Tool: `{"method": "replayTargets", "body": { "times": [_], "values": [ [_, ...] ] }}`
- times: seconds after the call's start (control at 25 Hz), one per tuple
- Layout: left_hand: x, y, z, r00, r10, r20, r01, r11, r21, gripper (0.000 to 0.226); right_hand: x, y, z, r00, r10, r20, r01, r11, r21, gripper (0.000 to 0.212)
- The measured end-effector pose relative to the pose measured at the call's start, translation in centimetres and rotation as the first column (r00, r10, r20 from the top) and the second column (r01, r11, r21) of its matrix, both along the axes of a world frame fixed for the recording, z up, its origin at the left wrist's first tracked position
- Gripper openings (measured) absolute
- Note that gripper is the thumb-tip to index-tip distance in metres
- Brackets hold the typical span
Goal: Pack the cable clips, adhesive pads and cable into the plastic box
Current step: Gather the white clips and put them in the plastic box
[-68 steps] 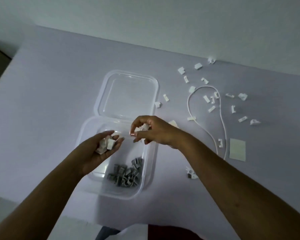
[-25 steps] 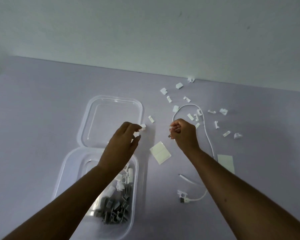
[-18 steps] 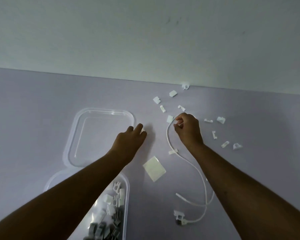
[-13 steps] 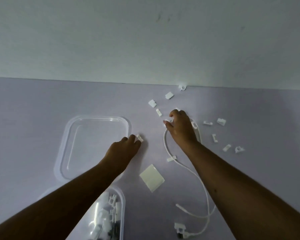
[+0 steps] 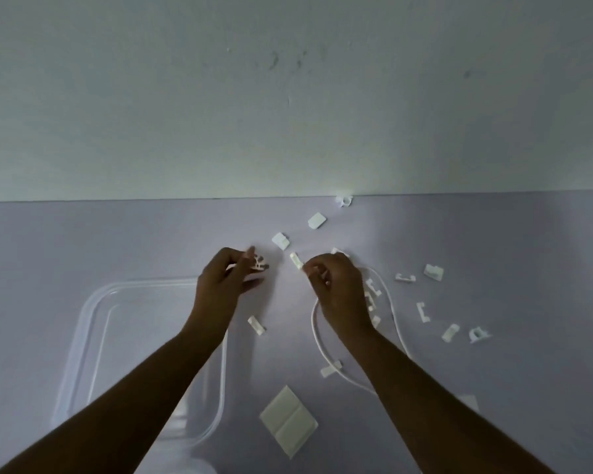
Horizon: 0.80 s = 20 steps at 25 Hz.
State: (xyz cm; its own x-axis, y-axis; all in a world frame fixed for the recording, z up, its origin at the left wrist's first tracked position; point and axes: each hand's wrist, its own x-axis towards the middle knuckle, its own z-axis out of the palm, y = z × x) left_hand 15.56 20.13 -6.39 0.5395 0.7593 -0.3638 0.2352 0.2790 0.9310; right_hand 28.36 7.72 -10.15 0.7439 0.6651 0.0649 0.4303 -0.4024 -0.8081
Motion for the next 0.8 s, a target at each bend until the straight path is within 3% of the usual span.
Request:
{"method": "replayTargets", "body": {
  "times": [0.04,0.08,0.16,0.2,0.24,0.28,0.32,0.36,0.4,0.44,0.48,0.52,0.6,0.72,0.8],
  "values": [
    [0.7,0.4,-0.1,0.987,0.123,0.103,-0.102,0.977,-0.185,0.015,0.6,0.3,0.2,0.966,-0.136,-0.22,0.159,0.983,0.088,0.011],
    [1.5,0.9,-0.3,0.965,0.212,0.155,-0.157,0.939,-0.305,0.012,1.2,0.6,0.5,0.868,-0.215,-0.448,0.297,0.947,0.12,0.015],
    [3.0,1.9,-0.6,0.938,0.302,0.172,-0.208,0.884,-0.419,0.009,2.6,1.5,1.0,0.57,-0.25,-0.783,0.522,0.846,0.11,0.024],
    [3.7,2.3,-0.8,0.937,0.314,0.153,-0.218,0.868,-0.446,0.01,3.5,1.9,1.2,0.424,-0.219,-0.879,0.608,0.788,0.096,0.027],
    [4.5,2.8,-1.1,0.945,0.305,0.121,-0.221,0.864,-0.452,0.014,4.4,2.2,1.3,0.334,-0.19,-0.923,0.655,0.751,0.082,0.029],
    [5.2,3.1,-1.4,0.961,0.264,0.081,-0.21,0.89,-0.405,0.018,5.2,2.5,1.4,0.325,-0.18,-0.928,0.66,0.747,0.086,0.03],
    [5.8,3.4,-1.6,0.983,0.182,0.018,-0.17,0.946,-0.276,0.022,5.9,2.7,1.4,0.418,-0.213,-0.883,0.611,0.786,0.099,0.032],
    [6.3,3.6,-2.0,0.994,0.071,-0.083,-0.076,0.995,-0.063,0.022,6.4,2.9,1.3,0.589,-0.259,-0.765,0.509,0.854,0.103,0.034],
    [6.7,3.8,-2.4,0.977,-0.027,-0.212,0.069,0.979,0.192,0.018,6.9,3.0,1.2,0.776,-0.271,-0.57,0.384,0.92,0.085,0.034],
    [7.0,4.0,-2.6,0.937,-0.1,-0.334,0.241,0.879,0.411,0.017,7.2,3.3,1.1,0.91,-0.231,-0.344,0.269,0.961,0.066,0.03],
    [7.2,4.0,-2.7,0.879,-0.158,-0.451,0.408,0.739,0.536,0.025,7.6,3.5,1.2,0.973,-0.16,-0.164,0.171,0.984,0.055,0.021],
    [7.4,4.0,-2.9,0.816,-0.204,-0.541,0.534,0.623,0.571,0.037,7.9,3.8,1.2,0.995,-0.082,-0.048,0.083,0.996,0.03,0.014],
    [7.6,3.9,-3.3,0.727,-0.236,-0.645,0.657,0.51,0.555,0.053,8.0,4.3,0.8,0.989,0.075,0.126,-0.061,0.992,-0.112,0.025],
    [7.4,3.6,-4.1,0.671,-0.208,-0.711,0.712,0.445,0.542,0.048,7.7,4.8,-0.2,0.929,0.267,0.256,-0.164,0.918,-0.361,0.042],
    [7.2,3.4,-4.5,0.665,-0.195,-0.721,0.72,0.425,0.549,0.039,7.5,4.8,-0.6,0.896,0.336,0.291,-0.19,0.881,-0.433,0.038]
  ]
}}
